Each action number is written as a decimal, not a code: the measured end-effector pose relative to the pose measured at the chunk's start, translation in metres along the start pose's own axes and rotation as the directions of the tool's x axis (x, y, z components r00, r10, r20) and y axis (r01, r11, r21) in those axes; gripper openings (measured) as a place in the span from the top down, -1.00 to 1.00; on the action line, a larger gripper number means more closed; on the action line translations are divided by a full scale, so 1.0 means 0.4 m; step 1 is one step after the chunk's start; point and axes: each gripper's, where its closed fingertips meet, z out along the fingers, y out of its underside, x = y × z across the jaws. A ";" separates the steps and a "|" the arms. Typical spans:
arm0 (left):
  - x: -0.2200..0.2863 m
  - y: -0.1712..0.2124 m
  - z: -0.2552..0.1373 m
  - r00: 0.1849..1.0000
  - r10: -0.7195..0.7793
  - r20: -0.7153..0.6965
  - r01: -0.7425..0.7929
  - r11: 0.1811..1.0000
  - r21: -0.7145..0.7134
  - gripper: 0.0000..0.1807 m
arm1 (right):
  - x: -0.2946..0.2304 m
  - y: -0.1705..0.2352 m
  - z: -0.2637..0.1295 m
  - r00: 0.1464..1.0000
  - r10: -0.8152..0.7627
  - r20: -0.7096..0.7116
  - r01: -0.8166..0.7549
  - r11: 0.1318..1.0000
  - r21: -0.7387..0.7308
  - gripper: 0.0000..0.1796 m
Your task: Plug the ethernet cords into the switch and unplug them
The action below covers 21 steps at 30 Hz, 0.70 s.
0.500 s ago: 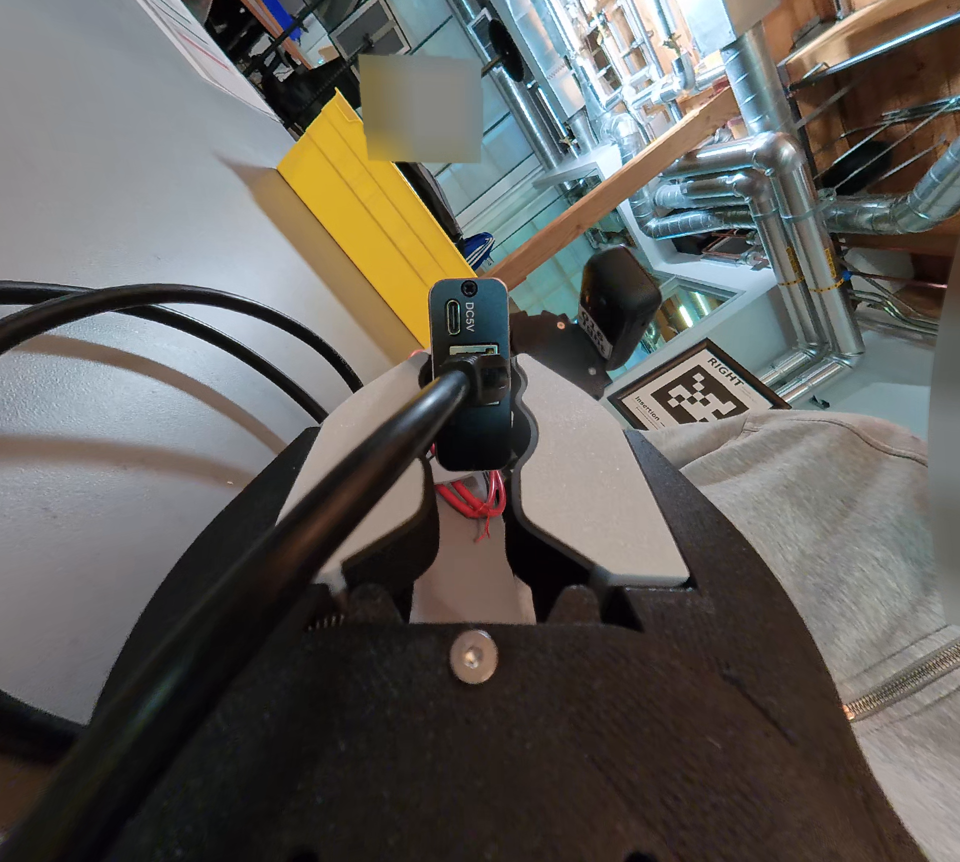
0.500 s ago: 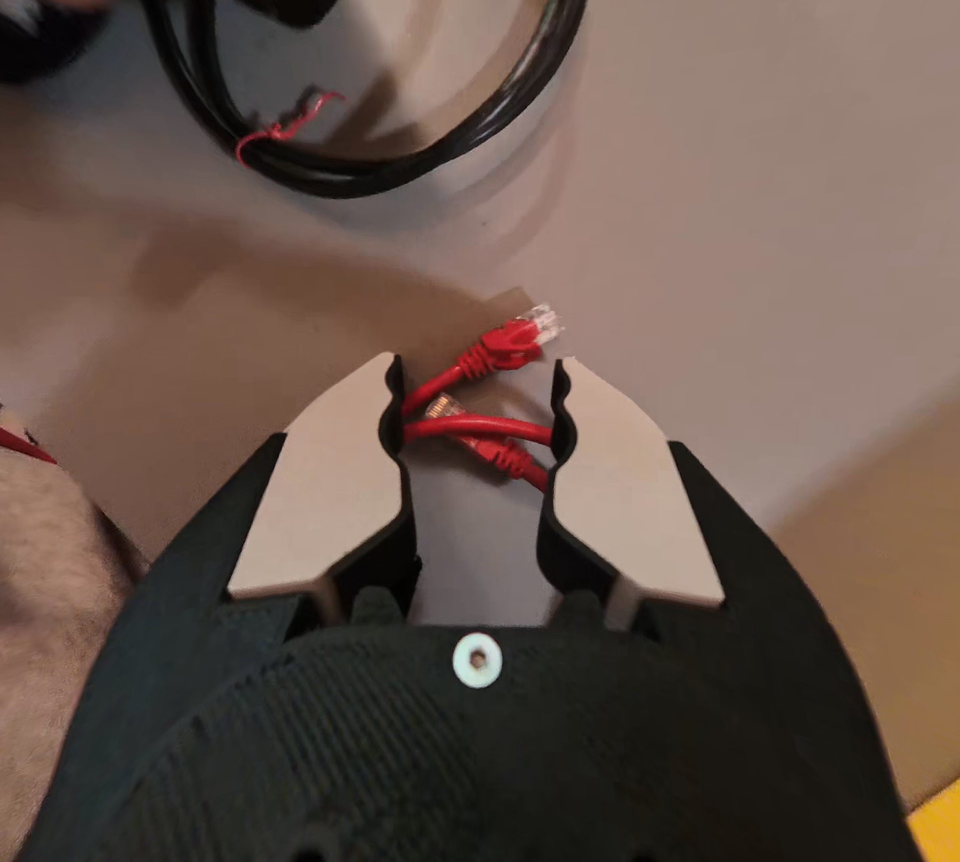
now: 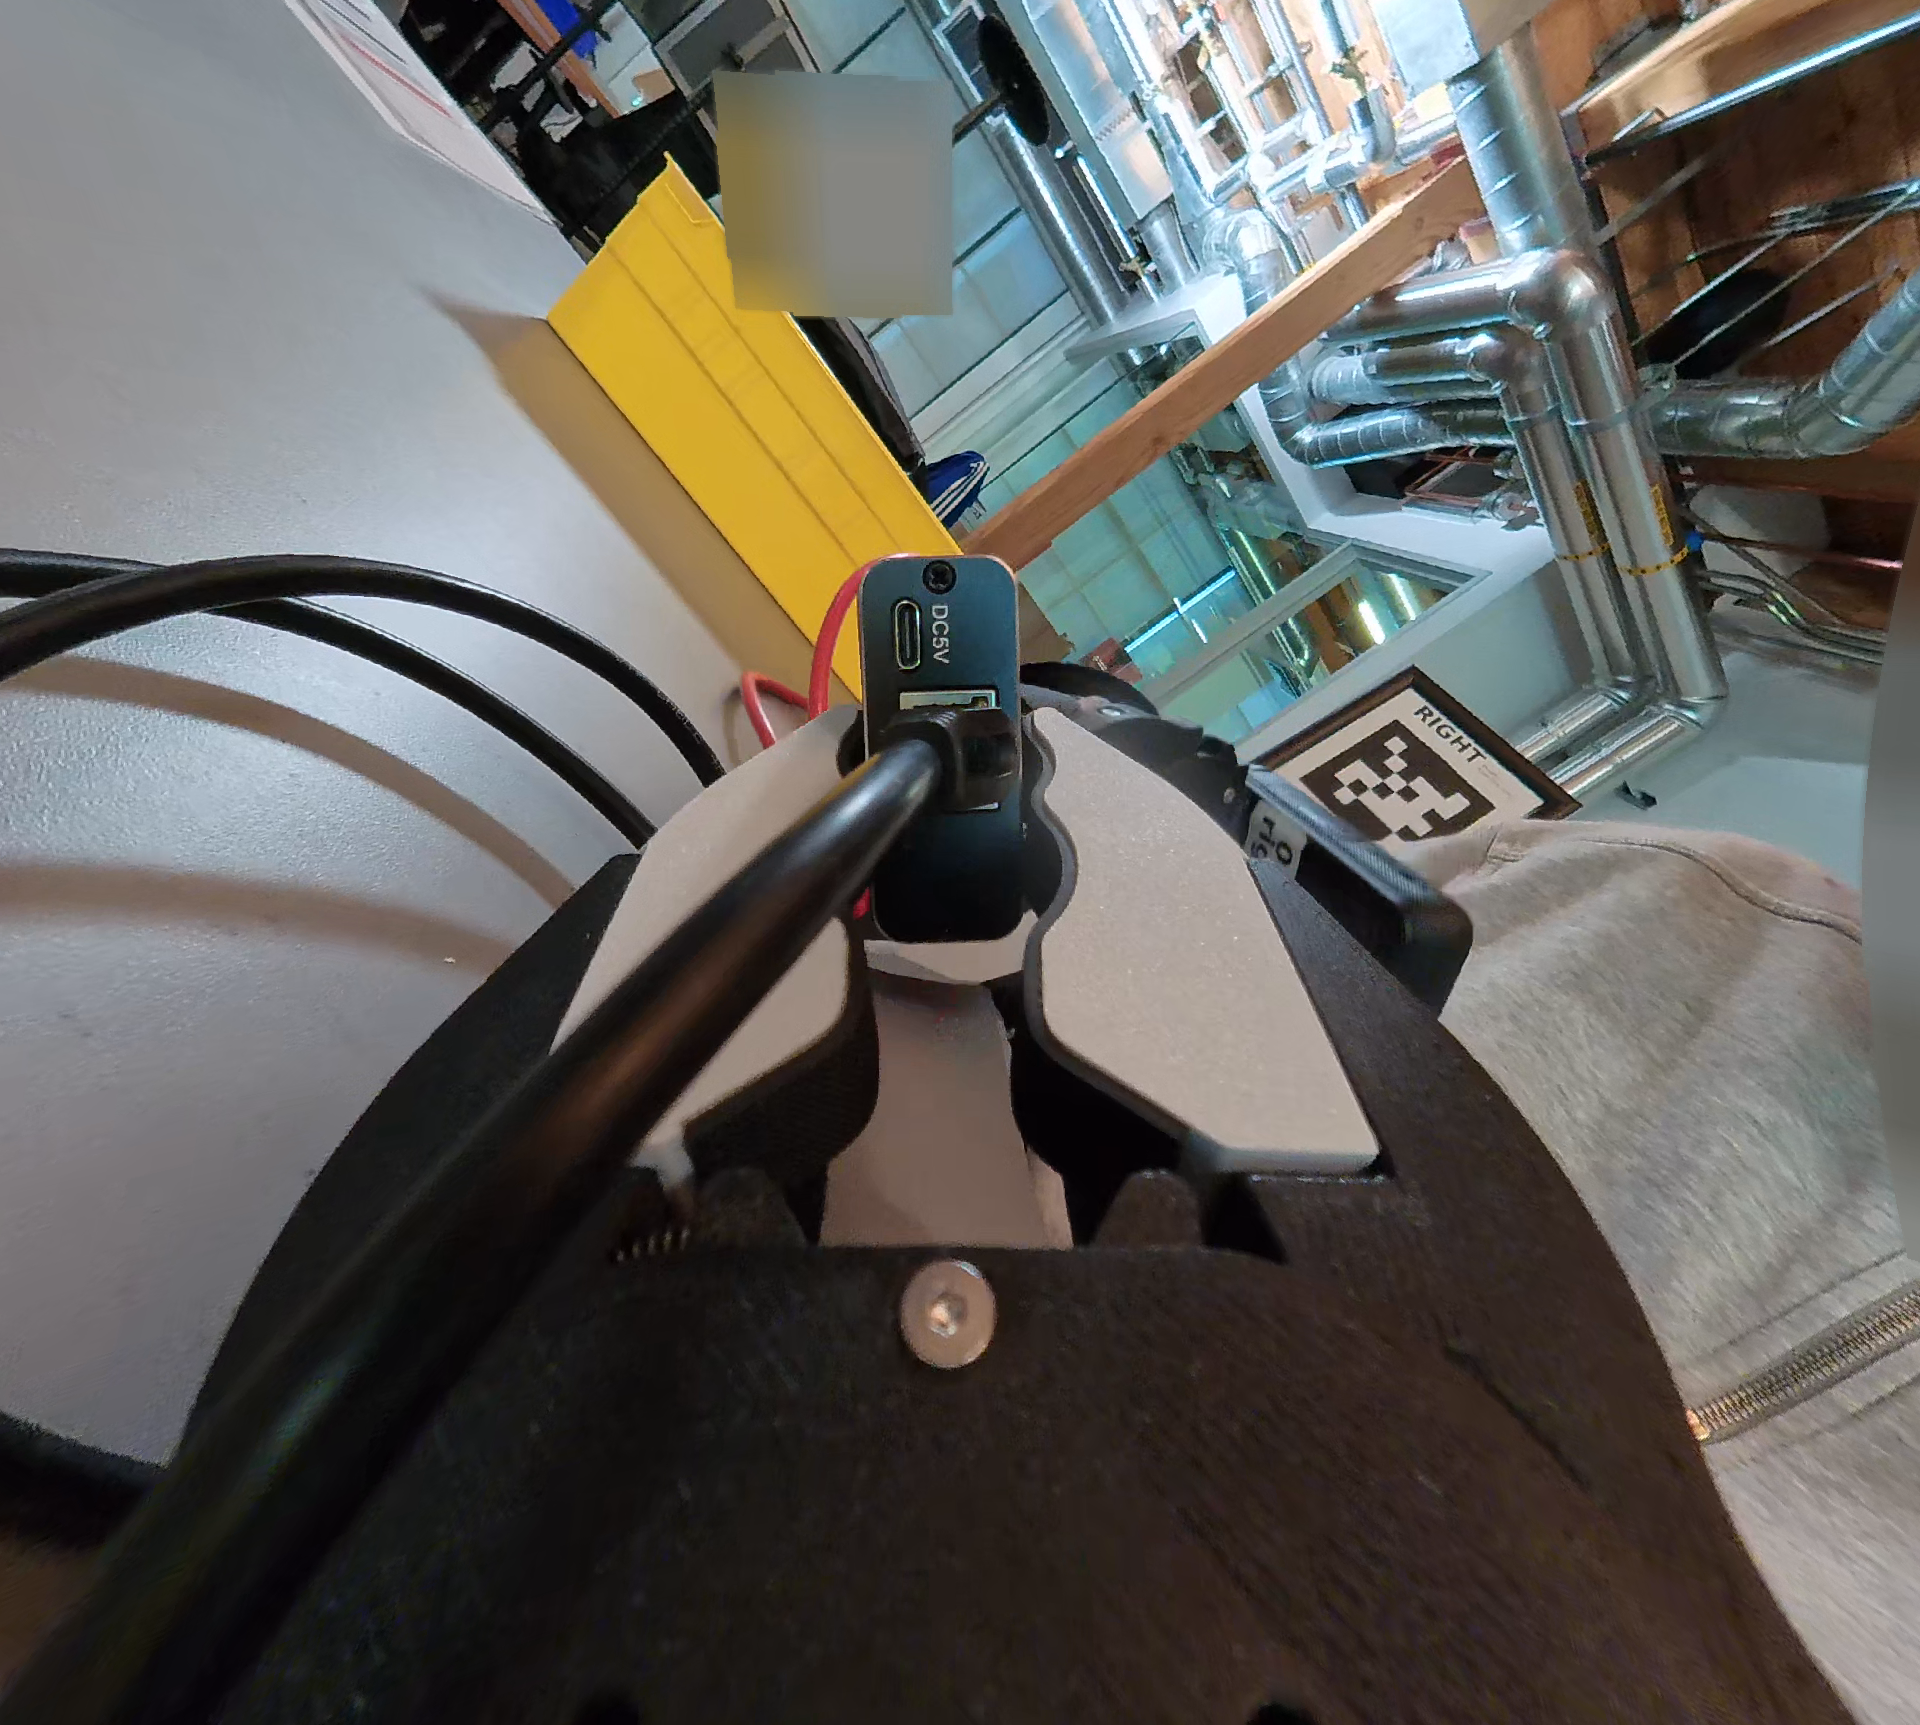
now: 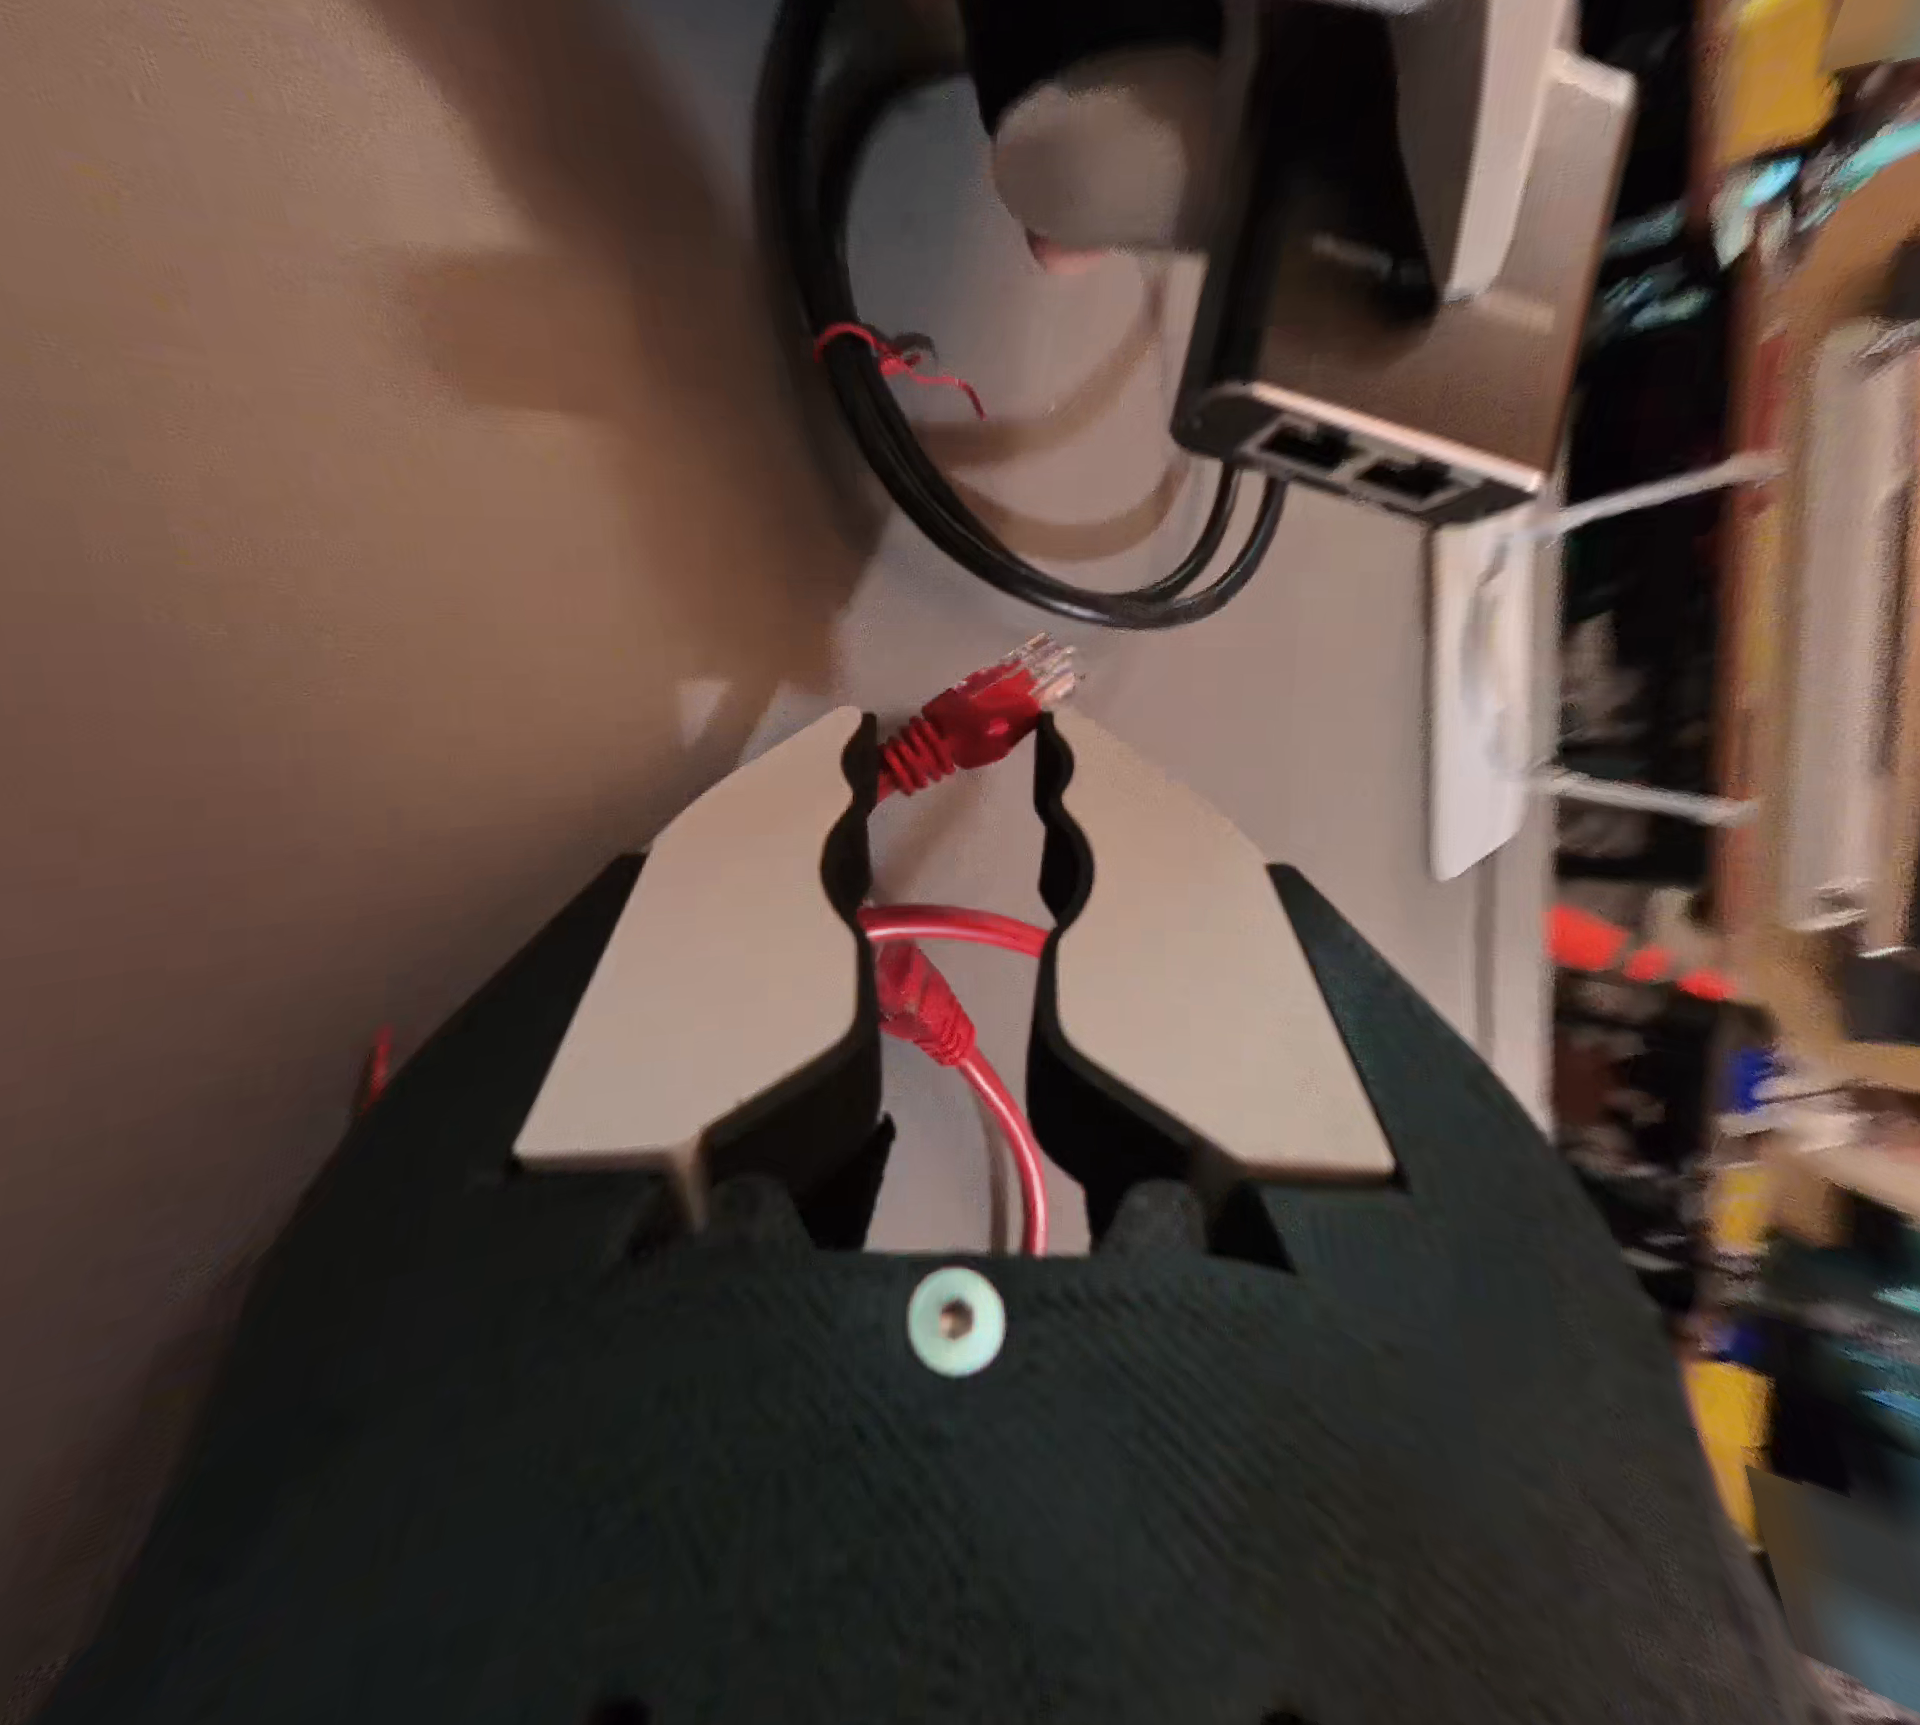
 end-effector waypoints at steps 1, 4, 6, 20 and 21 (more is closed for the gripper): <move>0.000 0.000 0.000 1.000 0.000 0.000 0.000 1.000 0.000 0.74 | -0.002 0.001 0.001 0.999 -0.033 -0.014 0.033 0.999 -0.002 0.68; 0.000 0.000 -0.001 1.000 -0.002 -0.001 0.002 1.000 0.002 0.74 | -0.012 0.003 0.002 1.000 -0.005 0.011 0.005 1.000 0.001 0.67; 0.001 -0.001 -0.001 1.000 -0.003 -0.002 0.003 1.000 0.003 0.74 | -0.007 0.004 -0.004 0.999 0.049 0.023 -0.050 0.999 0.008 0.67; 0.001 -0.005 -0.003 1.000 -0.014 -0.013 0.014 1.000 0.015 0.74 | 0.006 0.018 -0.075 0.731 0.665 0.155 -0.665 0.745 -0.062 0.57; 0.001 -0.006 -0.004 1.000 -0.015 -0.014 0.016 1.000 0.017 0.74 | -0.012 0.031 -0.071 0.701 0.696 0.157 -0.692 0.716 -0.085 0.56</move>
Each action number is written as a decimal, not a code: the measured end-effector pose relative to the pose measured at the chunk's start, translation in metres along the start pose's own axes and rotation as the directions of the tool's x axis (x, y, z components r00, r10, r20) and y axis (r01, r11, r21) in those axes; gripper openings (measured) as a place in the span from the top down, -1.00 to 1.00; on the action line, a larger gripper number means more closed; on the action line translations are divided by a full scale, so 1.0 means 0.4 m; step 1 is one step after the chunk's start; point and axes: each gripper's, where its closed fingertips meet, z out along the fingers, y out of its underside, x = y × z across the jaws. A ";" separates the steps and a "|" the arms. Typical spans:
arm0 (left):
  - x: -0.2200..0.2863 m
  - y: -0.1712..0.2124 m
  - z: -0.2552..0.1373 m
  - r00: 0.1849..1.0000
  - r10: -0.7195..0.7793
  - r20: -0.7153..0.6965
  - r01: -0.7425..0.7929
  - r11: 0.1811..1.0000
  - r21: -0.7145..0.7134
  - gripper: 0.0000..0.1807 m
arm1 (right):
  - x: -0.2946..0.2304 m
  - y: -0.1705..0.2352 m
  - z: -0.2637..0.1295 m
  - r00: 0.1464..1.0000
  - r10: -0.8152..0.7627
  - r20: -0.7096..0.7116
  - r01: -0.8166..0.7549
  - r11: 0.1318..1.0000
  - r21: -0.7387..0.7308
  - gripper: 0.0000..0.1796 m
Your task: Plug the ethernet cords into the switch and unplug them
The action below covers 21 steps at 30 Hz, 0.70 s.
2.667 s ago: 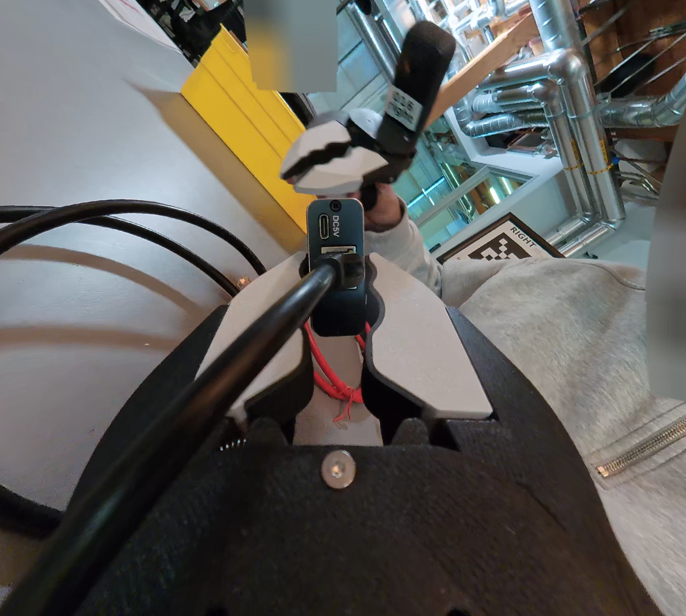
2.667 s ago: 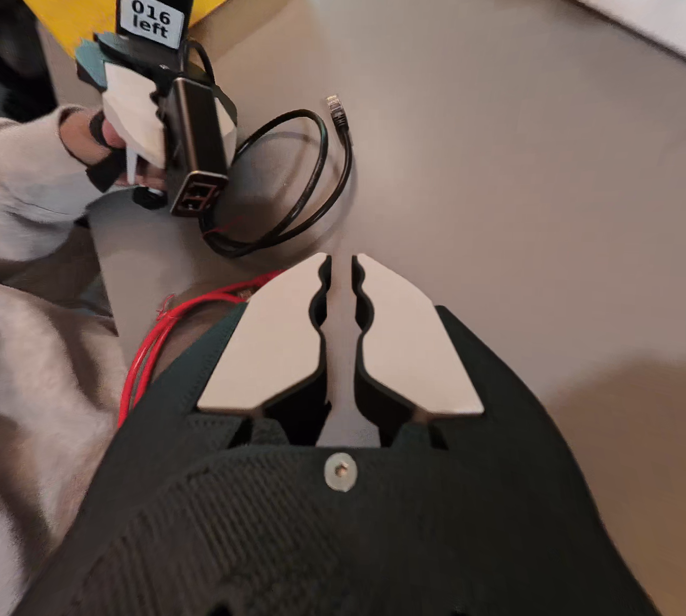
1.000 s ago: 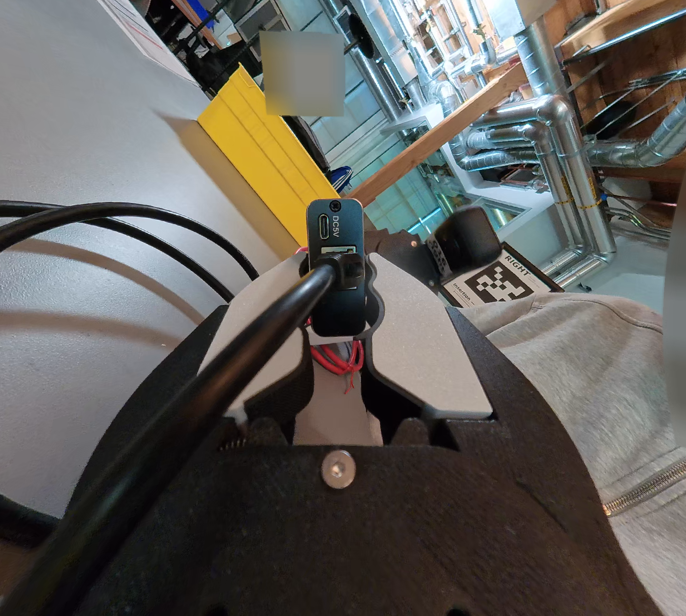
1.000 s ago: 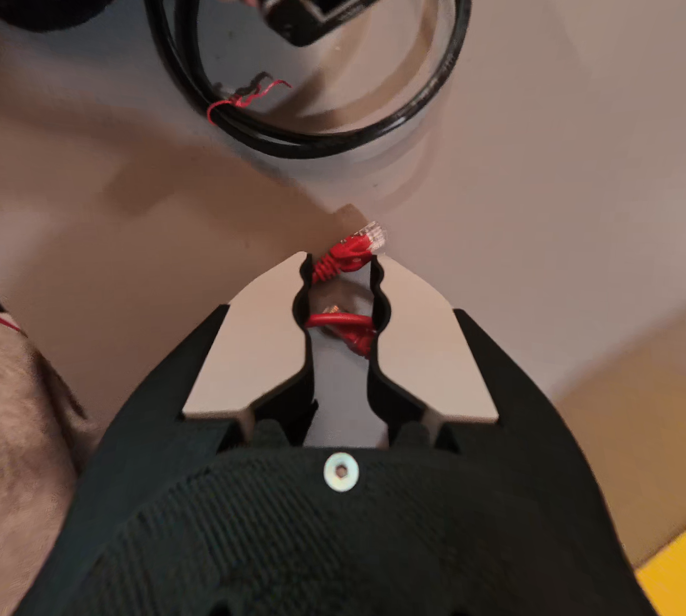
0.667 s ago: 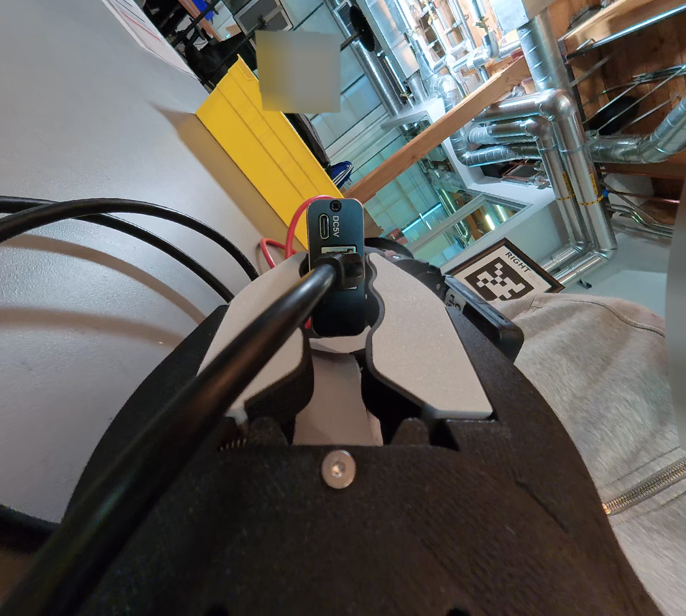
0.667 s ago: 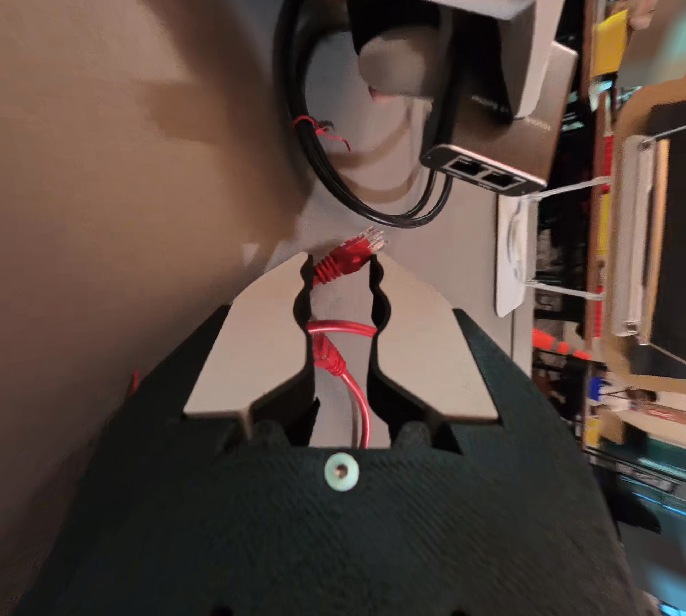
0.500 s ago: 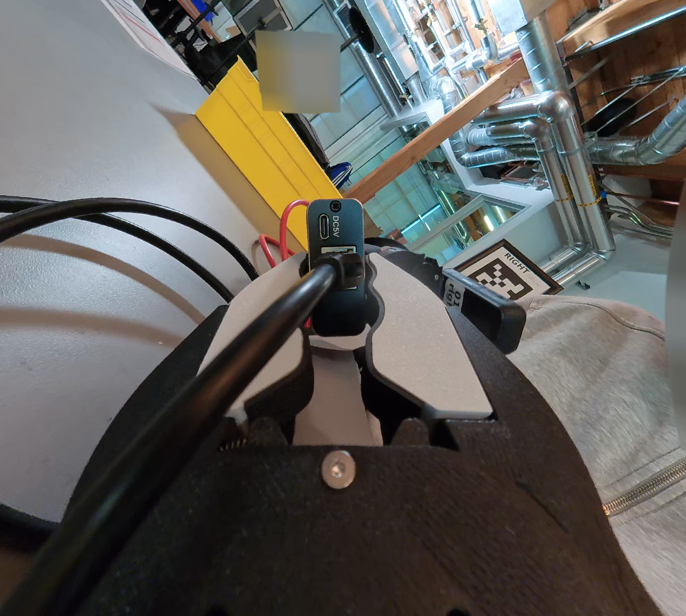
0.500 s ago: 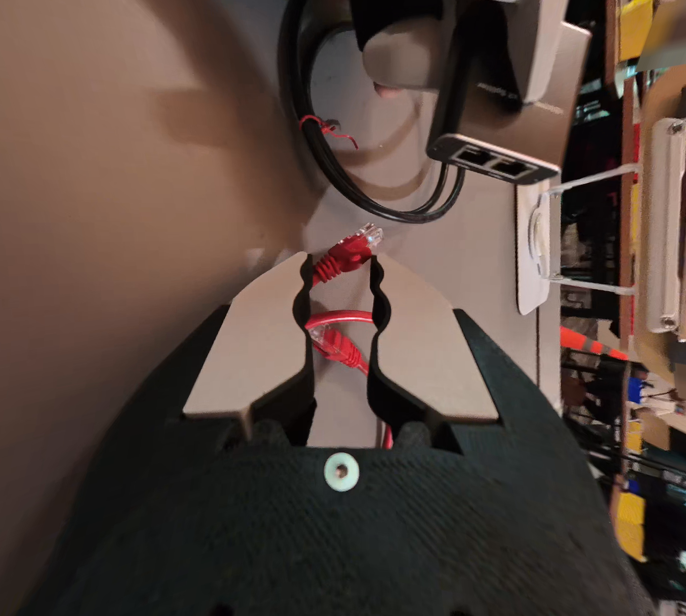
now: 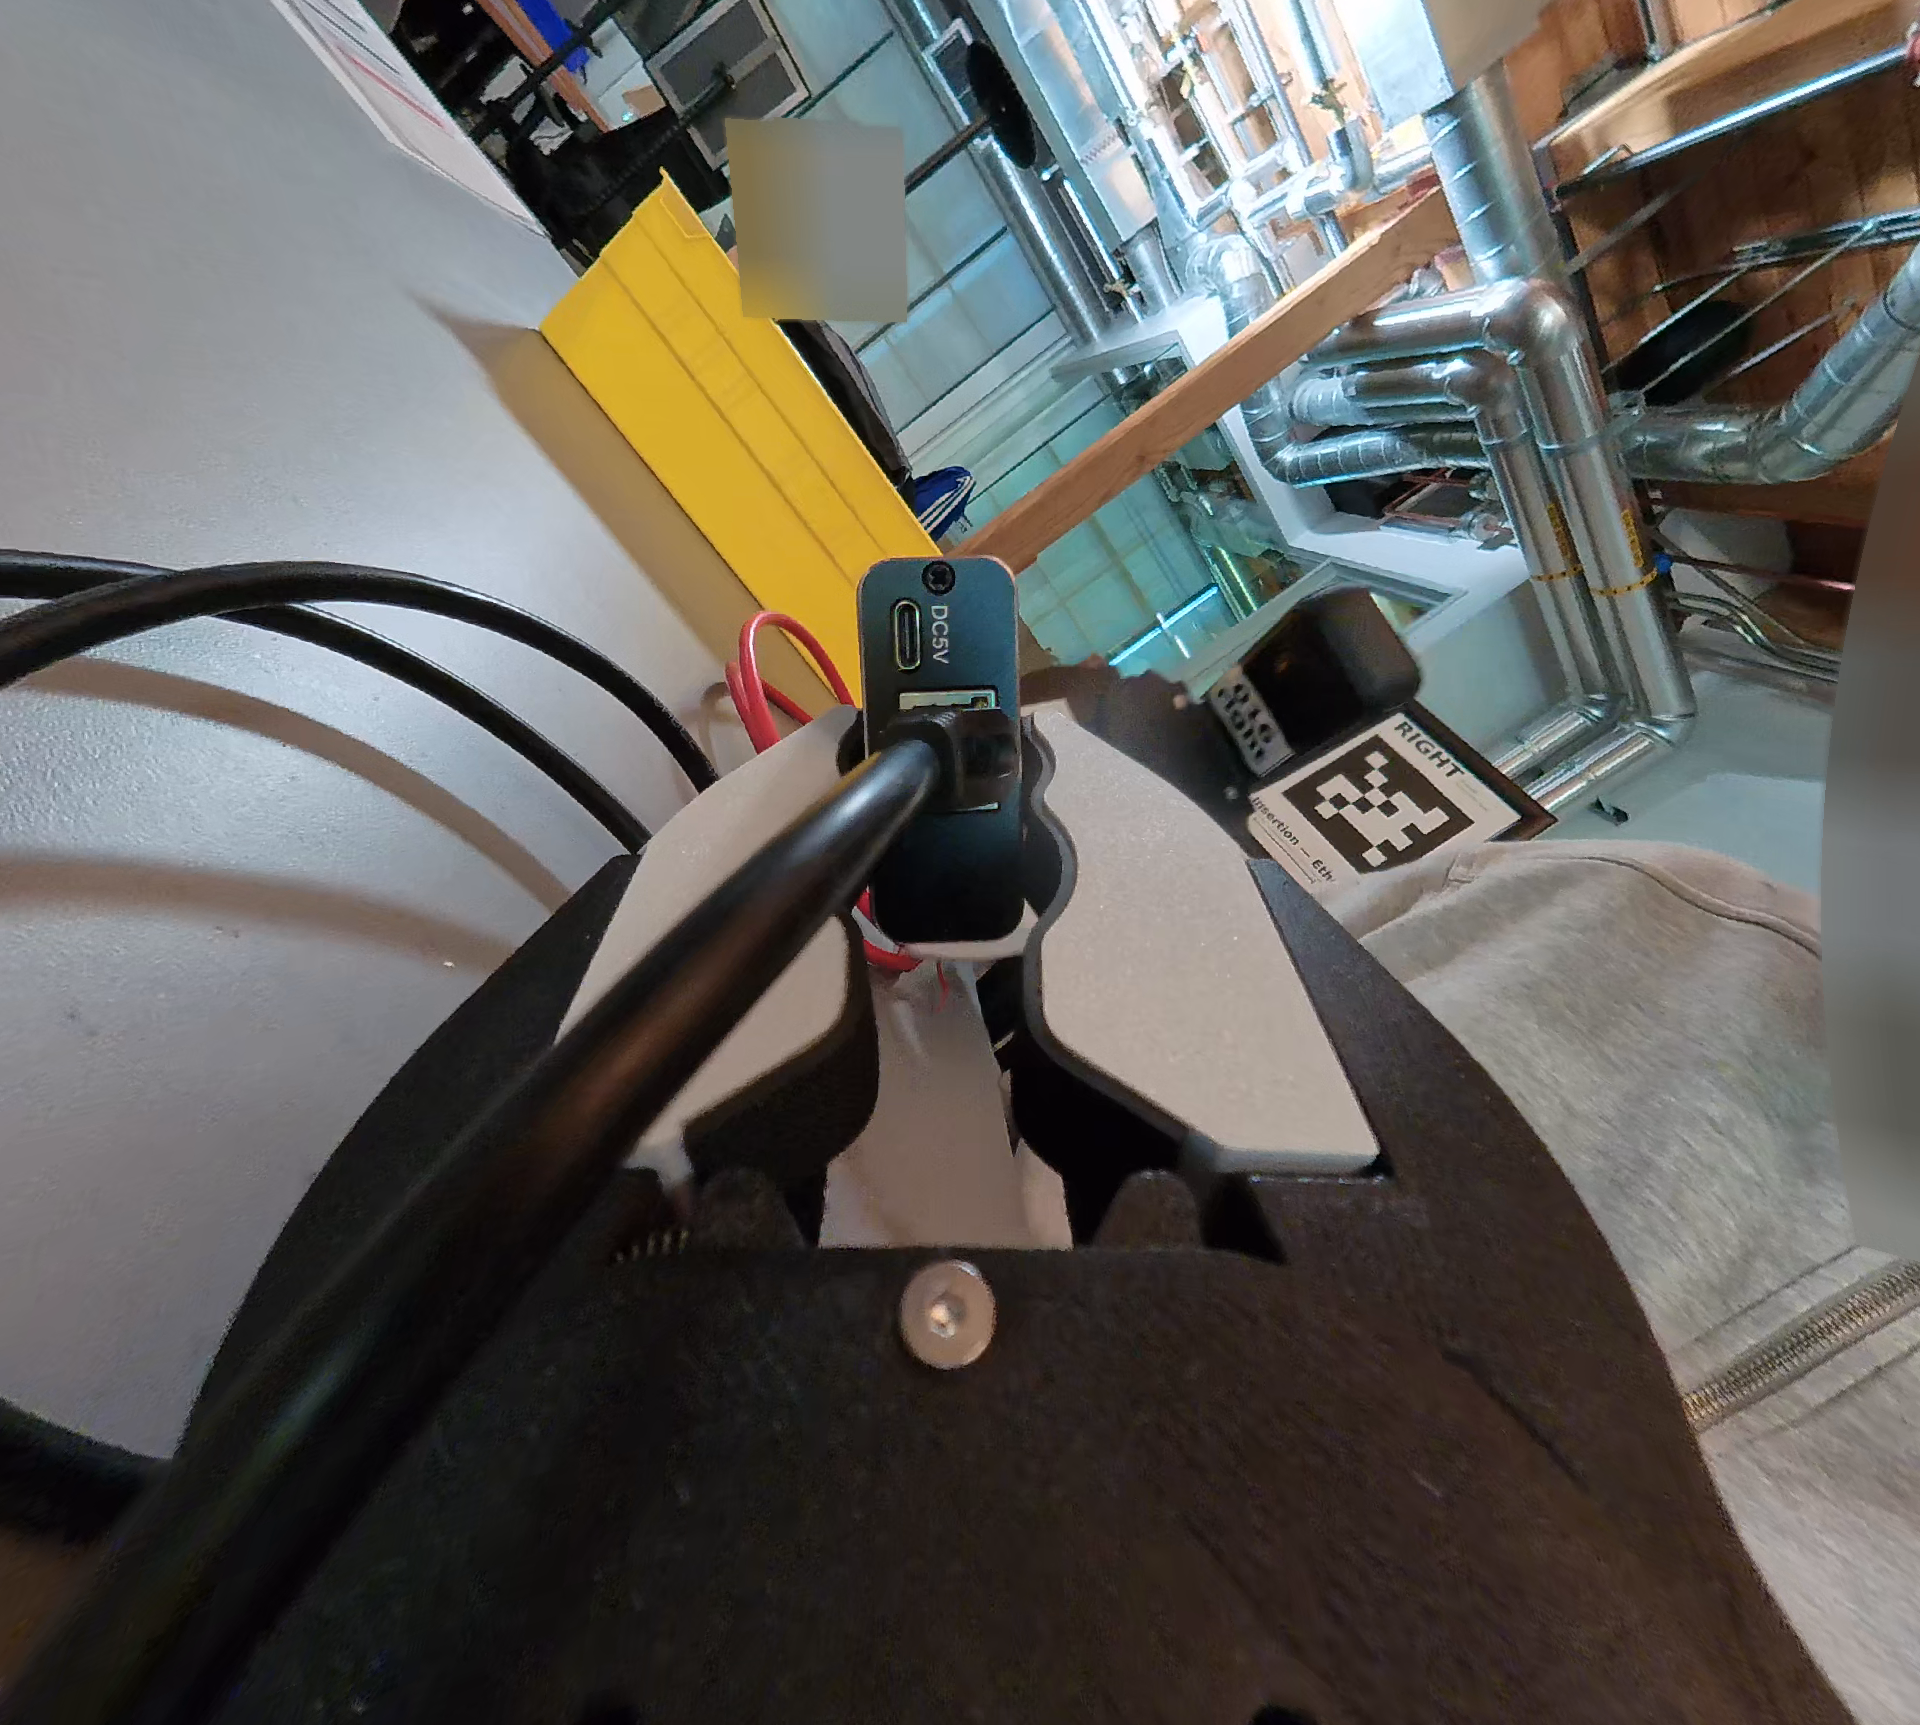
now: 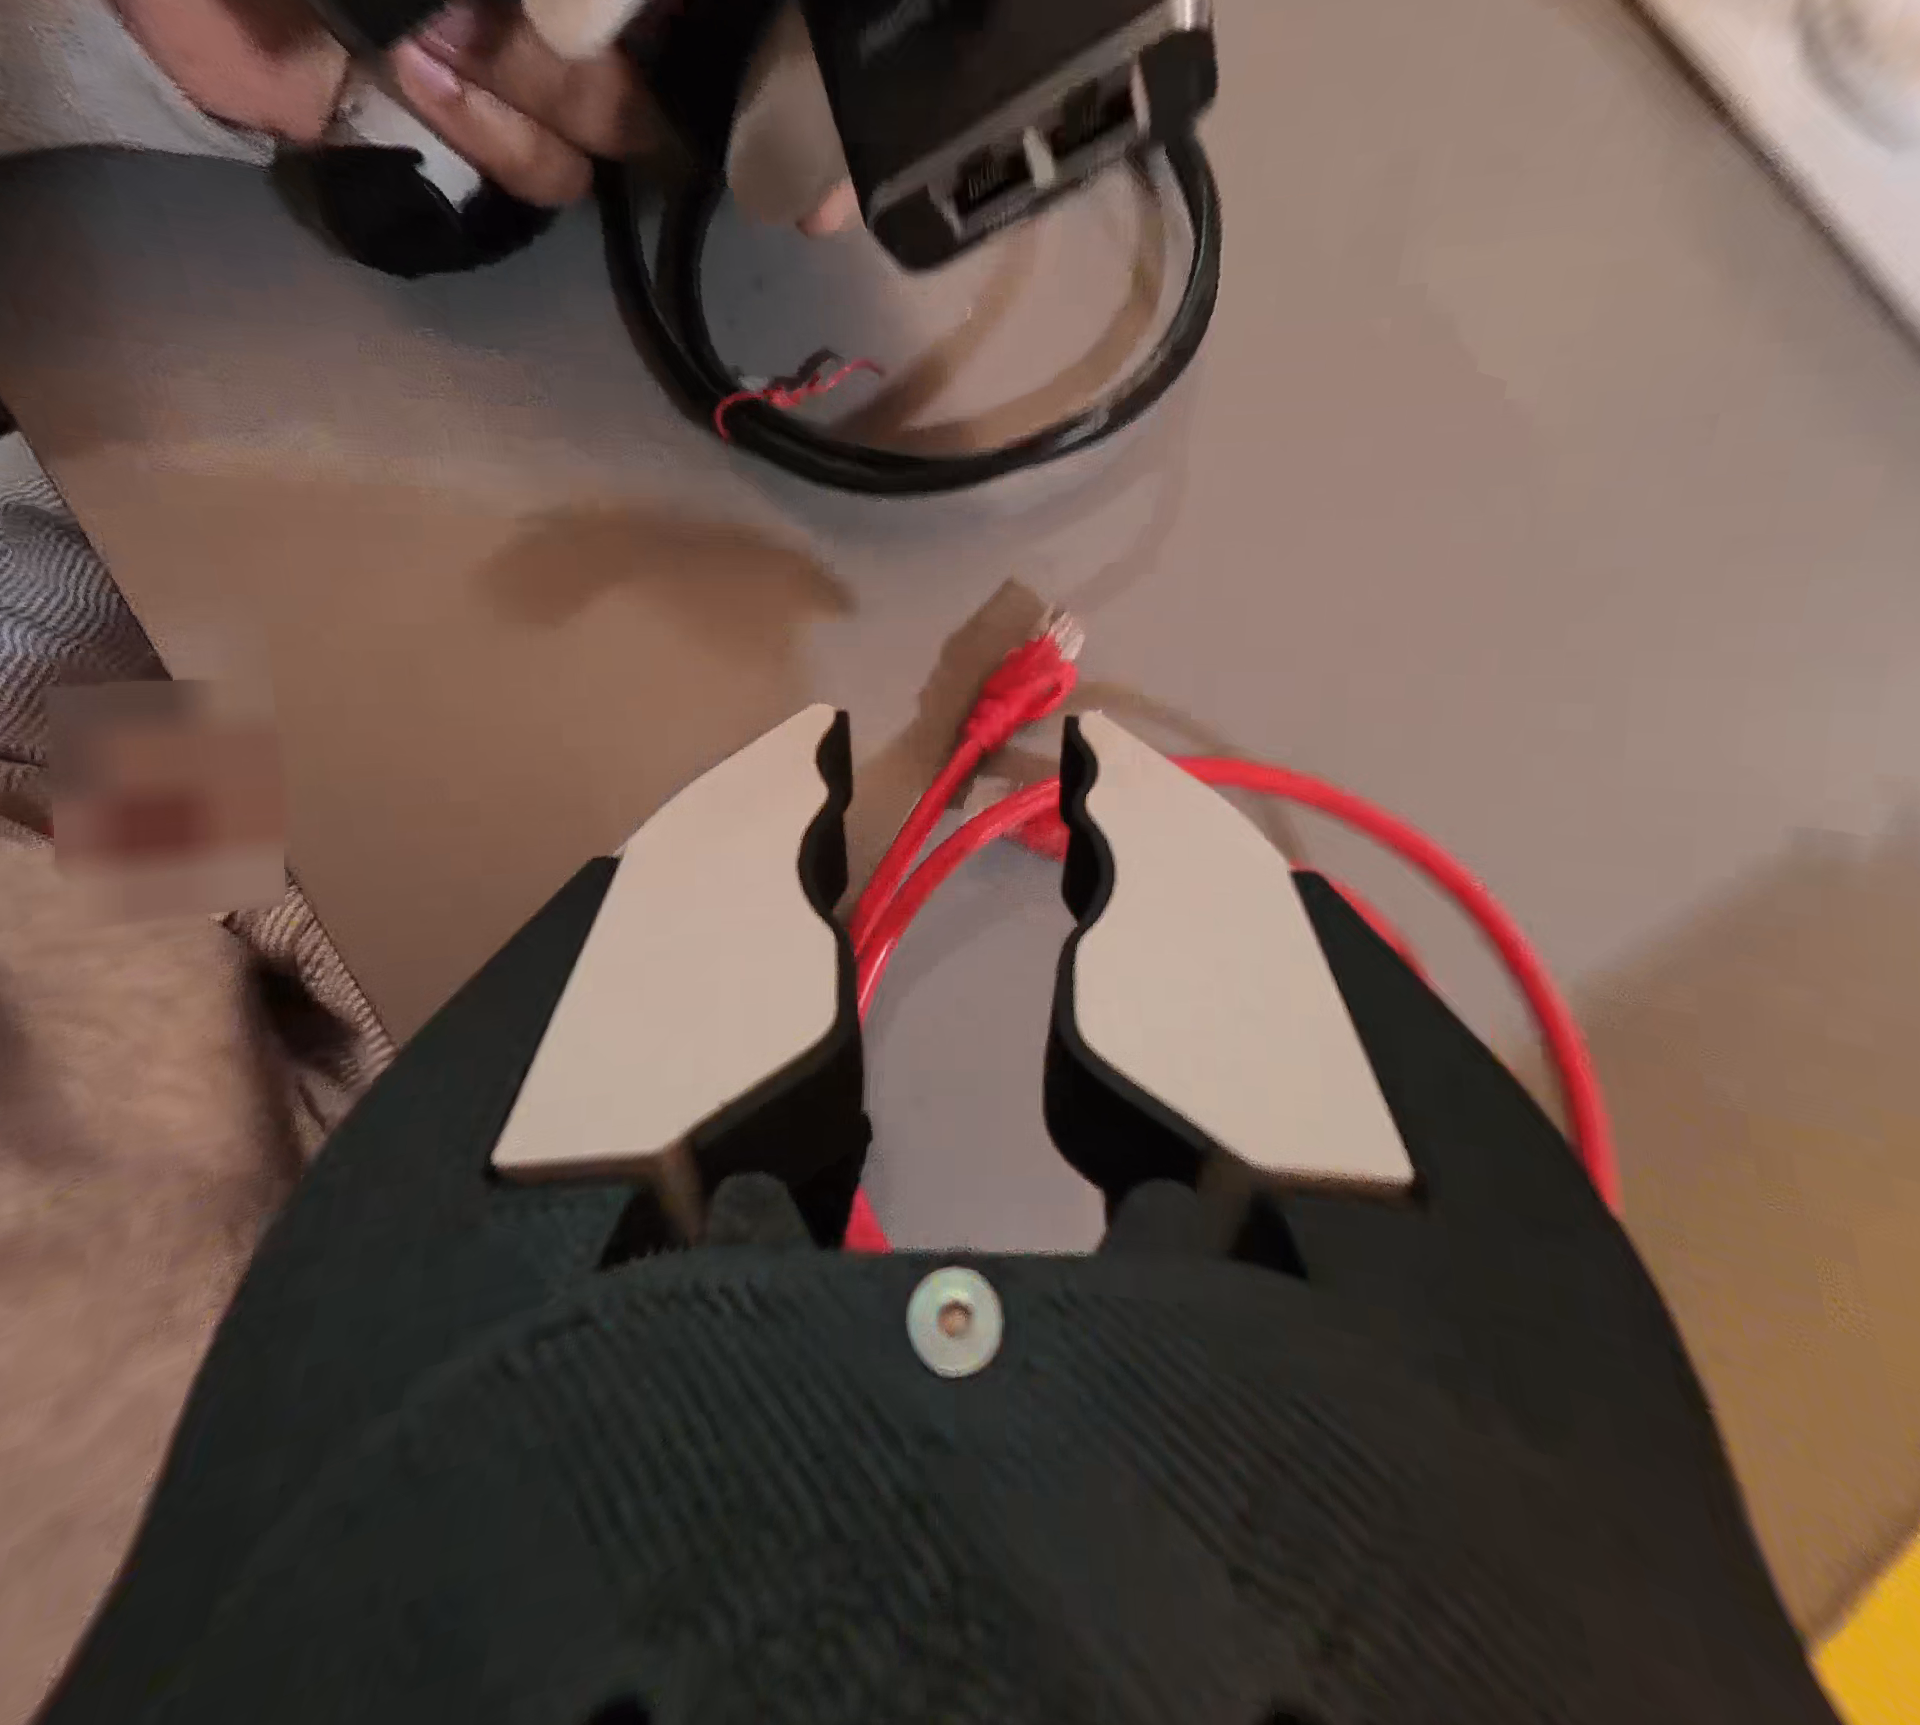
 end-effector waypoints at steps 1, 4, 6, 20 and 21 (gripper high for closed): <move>0.000 0.000 0.000 1.000 0.000 0.000 0.000 1.000 0.001 0.74 | -0.003 0.021 0.009 1.000 0.022 0.000 -0.022 1.000 -0.019 0.56; 0.000 0.000 0.000 1.000 0.000 0.000 0.000 1.000 0.001 0.74 | 0.002 0.042 0.022 0.999 -0.011 -0.044 0.009 0.999 -0.051 0.59; 0.000 0.000 0.000 1.000 0.001 0.001 -0.001 1.000 0.000 0.74 | 0.008 0.046 0.030 0.996 -0.052 -0.072 0.046 0.995 -0.084 0.58; 0.000 0.002 0.001 1.000 0.002 0.001 -0.002 1.000 -0.002 0.74 | 0.014 0.030 0.067 0.992 -0.108 -0.066 0.104 0.992 -0.074 0.60; 0.000 0.002 0.001 1.000 0.001 0.000 -0.001 1.000 -0.001 0.74 | 0.011 0.031 0.072 0.995 -0.084 -0.044 0.081 0.994 -0.067 0.61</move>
